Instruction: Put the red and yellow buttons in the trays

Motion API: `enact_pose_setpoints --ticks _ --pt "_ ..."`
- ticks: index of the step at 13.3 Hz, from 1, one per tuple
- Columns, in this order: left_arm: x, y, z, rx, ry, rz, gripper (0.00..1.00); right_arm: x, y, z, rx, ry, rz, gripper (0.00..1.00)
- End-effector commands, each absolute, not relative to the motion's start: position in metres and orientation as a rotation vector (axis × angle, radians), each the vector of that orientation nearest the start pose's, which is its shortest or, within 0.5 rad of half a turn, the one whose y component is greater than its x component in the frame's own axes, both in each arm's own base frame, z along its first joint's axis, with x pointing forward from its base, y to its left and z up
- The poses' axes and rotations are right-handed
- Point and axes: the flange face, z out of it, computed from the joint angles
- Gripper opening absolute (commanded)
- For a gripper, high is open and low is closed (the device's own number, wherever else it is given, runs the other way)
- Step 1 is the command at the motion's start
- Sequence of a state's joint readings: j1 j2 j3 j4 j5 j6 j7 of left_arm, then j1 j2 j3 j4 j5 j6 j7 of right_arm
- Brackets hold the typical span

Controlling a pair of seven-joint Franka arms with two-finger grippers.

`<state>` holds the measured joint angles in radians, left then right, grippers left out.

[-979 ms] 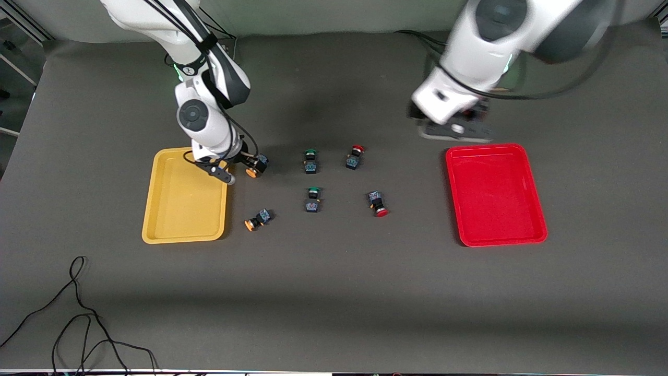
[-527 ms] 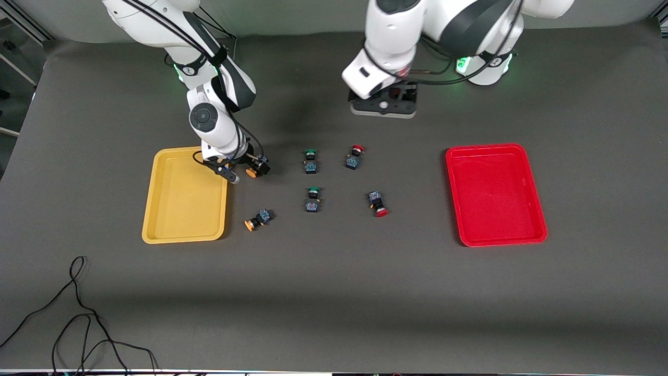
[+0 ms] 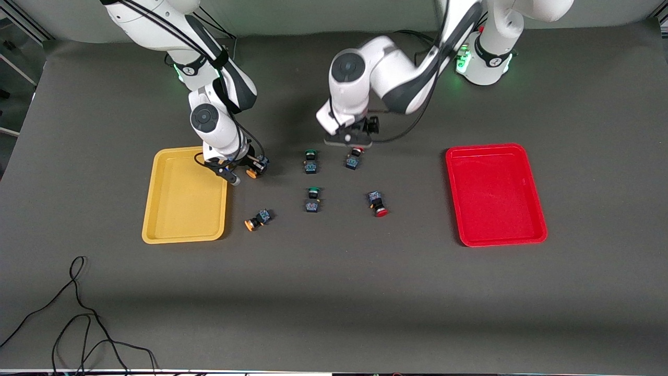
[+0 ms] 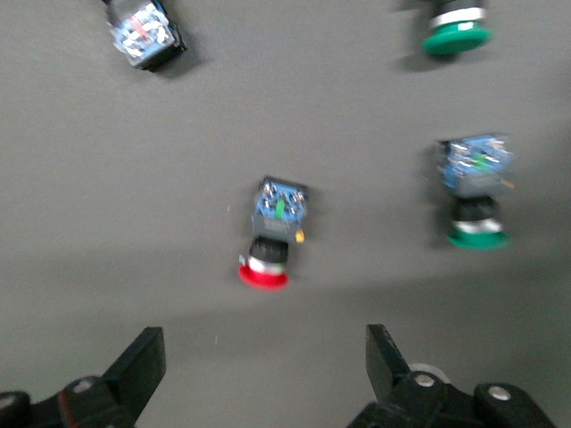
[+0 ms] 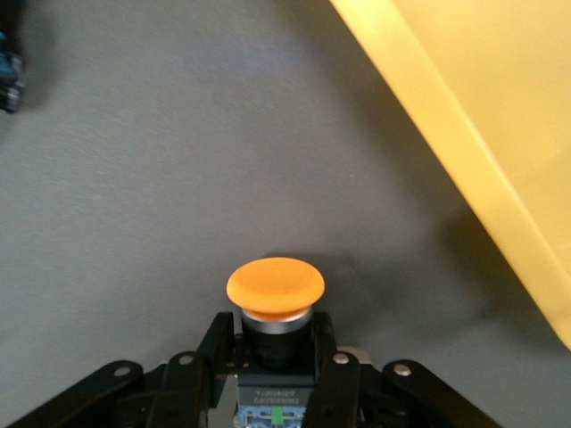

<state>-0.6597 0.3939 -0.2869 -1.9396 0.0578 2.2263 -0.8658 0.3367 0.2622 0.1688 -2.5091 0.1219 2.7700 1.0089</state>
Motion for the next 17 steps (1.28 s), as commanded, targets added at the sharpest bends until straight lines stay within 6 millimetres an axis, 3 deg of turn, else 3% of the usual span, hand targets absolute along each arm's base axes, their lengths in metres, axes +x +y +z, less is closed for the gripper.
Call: enact_pose_setpoints --ticks 1,4,5,6,7,8,10,11,12,14,15,16,17 --pt "0.367 -0.491 0.228 -3.096 0.113 0.121 1.0 0.419 0.224 0.228 -2.894 0.969 0.045 0.3" --pt "0.376 -0.484 0.189 -3.107 0.099 0.116 1.0 0.442 0.189 0.305 -2.914 0.97 0.079 0.3" --pt "0.38 -0.482 0.181 -3.111 0.089 0.112 1.0 0.45 0.156 0.321 -2.94 0.908 0.103 0.3" --pt "0.383 -0.479 0.179 -3.11 0.08 0.108 0.99 0.46 0.11 0.33 -2.95 0.835 0.108 0.3" --pt "0.384 -0.478 0.178 -3.108 0.073 0.109 0.86 0.463 0.075 0.33 -2.961 0.766 0.128 0.3" --pt "0.385 -0.477 0.179 -3.109 0.062 0.11 0.57 0.465 0.048 0.322 -2.964 0.742 0.15 0.3" --pt "0.386 -0.478 0.179 -3.109 -0.013 0.108 0.17 0.469 -0.005 0.291 -2.968 0.769 0.187 0.31" --pt "0.386 -0.477 0.179 -3.108 -0.029 0.11 0.03 0.47 -0.018 0.266 -2.98 0.787 0.202 0.31" --pt "0.386 -0.478 0.181 -3.106 -0.055 0.109 0.0 0.469 -0.017 0.246 -2.953 0.84 0.232 0.31" --pt "0.397 -0.473 0.193 -3.113 -0.138 0.099 0.0 0.468 -0.014 0.232 -2.914 0.89 0.262 0.31" --pt "0.407 -0.471 0.213 -3.121 -0.215 0.071 0.0 0.468 -0.014 0.228 -2.912 0.89 0.27 0.32" --pt "0.421 -0.458 0.242 -3.105 -0.269 0.057 0.0 0.468 -0.013 0.227 -2.911 0.892 0.275 0.56" --pt "0.442 -0.435 0.266 -3.095 -0.34 0.055 0.0 0.467 -0.013 0.227 -2.904 0.913 0.283 0.99"
